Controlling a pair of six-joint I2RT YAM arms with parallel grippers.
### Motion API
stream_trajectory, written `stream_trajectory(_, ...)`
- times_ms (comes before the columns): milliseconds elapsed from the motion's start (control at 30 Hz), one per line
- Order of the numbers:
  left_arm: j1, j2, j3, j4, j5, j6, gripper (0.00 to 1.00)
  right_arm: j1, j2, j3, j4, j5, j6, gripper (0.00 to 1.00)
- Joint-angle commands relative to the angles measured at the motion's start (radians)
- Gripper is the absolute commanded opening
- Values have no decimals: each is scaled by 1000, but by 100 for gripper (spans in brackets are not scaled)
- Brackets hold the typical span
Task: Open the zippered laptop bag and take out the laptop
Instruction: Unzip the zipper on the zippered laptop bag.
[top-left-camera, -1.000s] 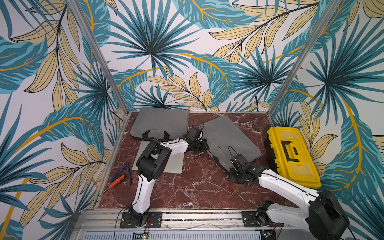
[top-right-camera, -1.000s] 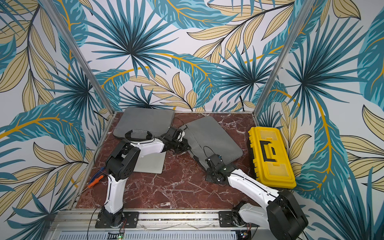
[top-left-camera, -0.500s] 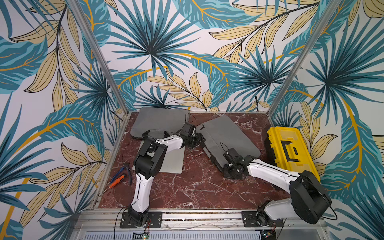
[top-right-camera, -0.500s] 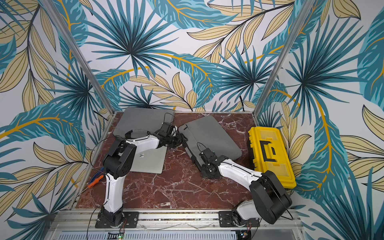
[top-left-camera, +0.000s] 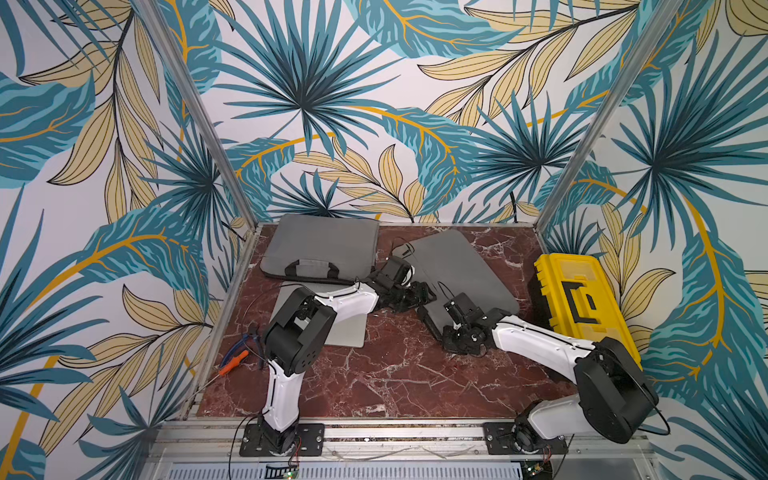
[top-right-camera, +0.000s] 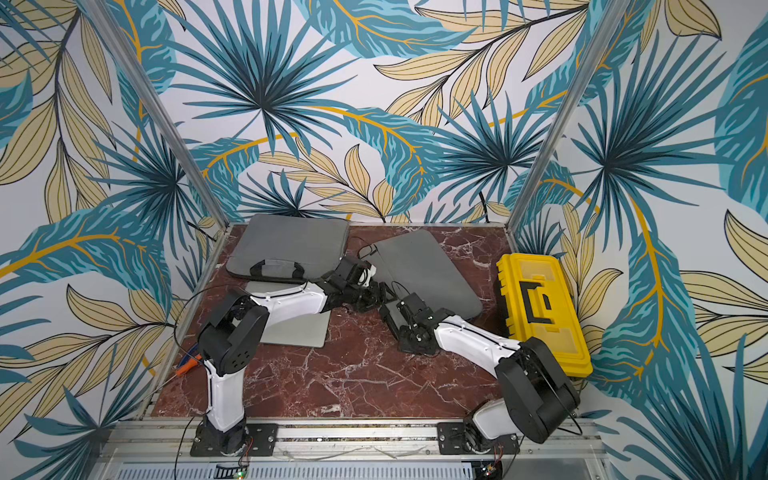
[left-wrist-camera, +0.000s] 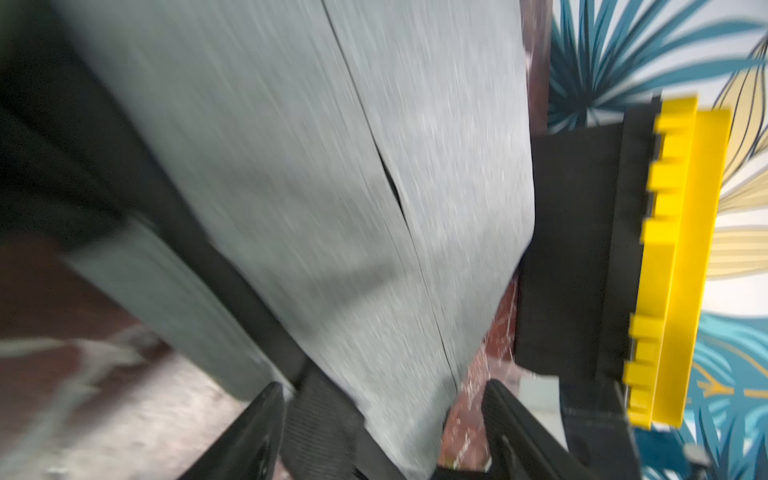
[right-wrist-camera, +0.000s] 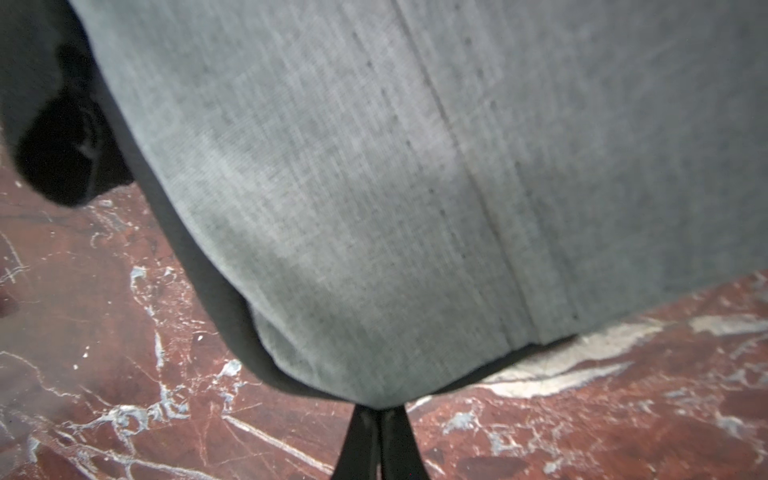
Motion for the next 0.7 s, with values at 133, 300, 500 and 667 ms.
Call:
stream_trajectory(133, -33, 44, -30, 3, 79, -18, 76, 0, 32, 48, 76, -34, -19, 0)
stream_trajectory(300, -39, 47, -39, 2, 92, -21, 72, 1, 52, 65, 104, -55, -20, 0)
stream_trajectory(500, -45, 83, -12, 3, 125, -20, 51, 0, 58, 69, 124, -84, -12, 0)
stream_trajectory(667, -44, 88, -17, 4, 111, -29, 23, -1, 28, 29, 109, -63, -13, 0)
